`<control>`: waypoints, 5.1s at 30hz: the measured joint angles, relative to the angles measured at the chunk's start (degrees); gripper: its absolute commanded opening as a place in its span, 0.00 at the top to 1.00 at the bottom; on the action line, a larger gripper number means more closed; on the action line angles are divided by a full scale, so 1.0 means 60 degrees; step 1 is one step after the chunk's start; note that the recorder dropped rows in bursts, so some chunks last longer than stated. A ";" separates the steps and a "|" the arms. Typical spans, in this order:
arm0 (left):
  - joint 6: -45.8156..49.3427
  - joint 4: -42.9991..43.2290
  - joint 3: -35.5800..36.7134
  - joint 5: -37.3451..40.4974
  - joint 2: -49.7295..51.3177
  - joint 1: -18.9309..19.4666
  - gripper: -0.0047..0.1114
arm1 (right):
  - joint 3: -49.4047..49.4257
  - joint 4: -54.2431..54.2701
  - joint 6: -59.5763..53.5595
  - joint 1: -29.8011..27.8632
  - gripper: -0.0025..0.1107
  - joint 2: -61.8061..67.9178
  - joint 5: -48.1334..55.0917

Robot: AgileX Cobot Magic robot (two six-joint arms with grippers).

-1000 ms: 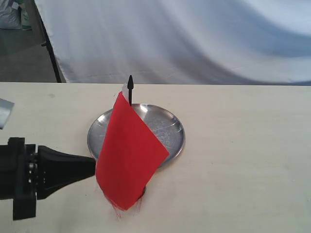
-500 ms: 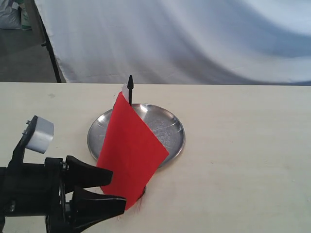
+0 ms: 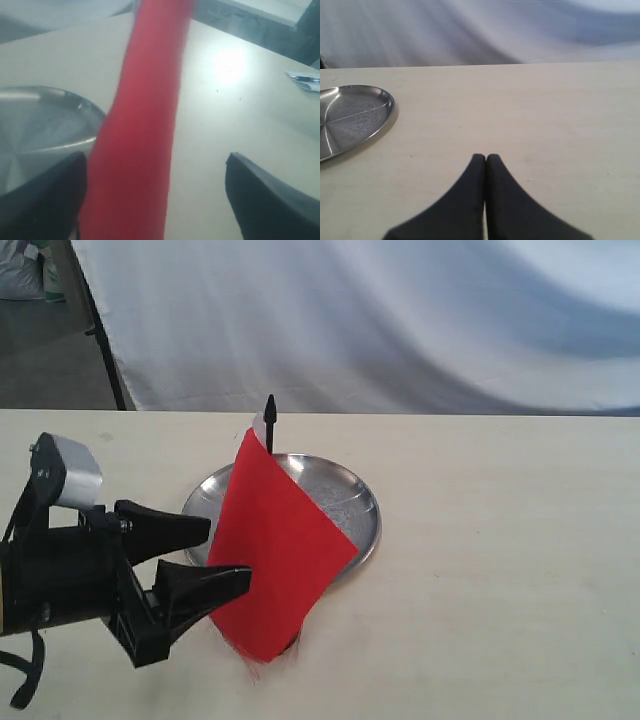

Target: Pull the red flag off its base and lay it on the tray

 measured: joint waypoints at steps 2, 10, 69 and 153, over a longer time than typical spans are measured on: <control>0.0046 -0.0100 -0.0322 0.0048 0.0078 -0.0045 0.34 | 0.0000 0.0000 0.0000 0.0000 0.98 0.0000 0.0000; 0.0083 -0.0152 -0.1218 0.0896 0.1448 -0.1155 0.34 | 0.0000 0.0000 0.0000 0.0000 0.98 0.0000 0.0000; 0.1143 0.0917 -0.6884 0.8575 0.5149 -0.1637 0.96 | 0.0000 0.0000 0.0000 0.0000 0.98 0.0000 0.0000; 0.0504 -0.5760 0.1619 0.5866 -0.7561 -0.4342 0.96 | 0.0000 0.0000 0.0000 0.0000 0.98 0.0000 0.0000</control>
